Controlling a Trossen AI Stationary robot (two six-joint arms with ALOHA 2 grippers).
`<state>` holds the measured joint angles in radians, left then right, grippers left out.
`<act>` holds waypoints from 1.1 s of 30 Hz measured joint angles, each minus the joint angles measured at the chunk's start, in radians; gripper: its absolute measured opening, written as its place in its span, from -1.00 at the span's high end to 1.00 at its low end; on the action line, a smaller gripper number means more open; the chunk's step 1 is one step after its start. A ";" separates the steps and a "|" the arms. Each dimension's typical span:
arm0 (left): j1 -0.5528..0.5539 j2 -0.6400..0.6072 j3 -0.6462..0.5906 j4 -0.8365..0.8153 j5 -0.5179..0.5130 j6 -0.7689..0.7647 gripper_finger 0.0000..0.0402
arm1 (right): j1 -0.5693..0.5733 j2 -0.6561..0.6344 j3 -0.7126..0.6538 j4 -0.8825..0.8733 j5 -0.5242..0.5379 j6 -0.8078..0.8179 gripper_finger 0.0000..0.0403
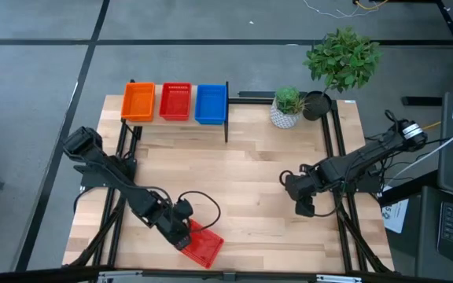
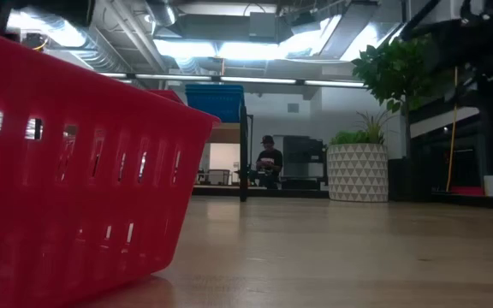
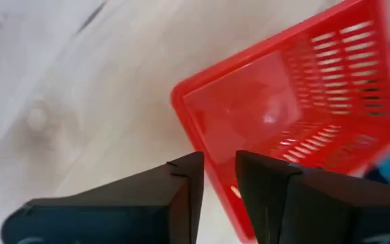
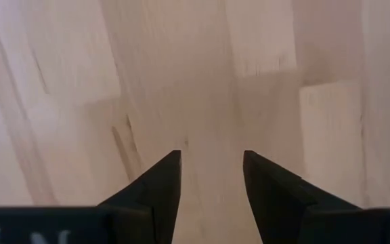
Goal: Stack baskets on shelf by color
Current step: Stack the red bin on top of the red bin on the shelf
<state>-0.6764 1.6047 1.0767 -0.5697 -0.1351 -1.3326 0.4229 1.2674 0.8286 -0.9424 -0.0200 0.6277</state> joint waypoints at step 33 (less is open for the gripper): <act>0.428 0.126 0.000 -0.472 -0.125 0.637 0.99 | 0.028 -0.003 -0.025 0.287 0.108 -0.135 0.22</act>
<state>-0.2489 1.7306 1.0763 -1.0418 -0.2602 -0.6957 0.4507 1.2640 0.8036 -0.6551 0.0884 0.4931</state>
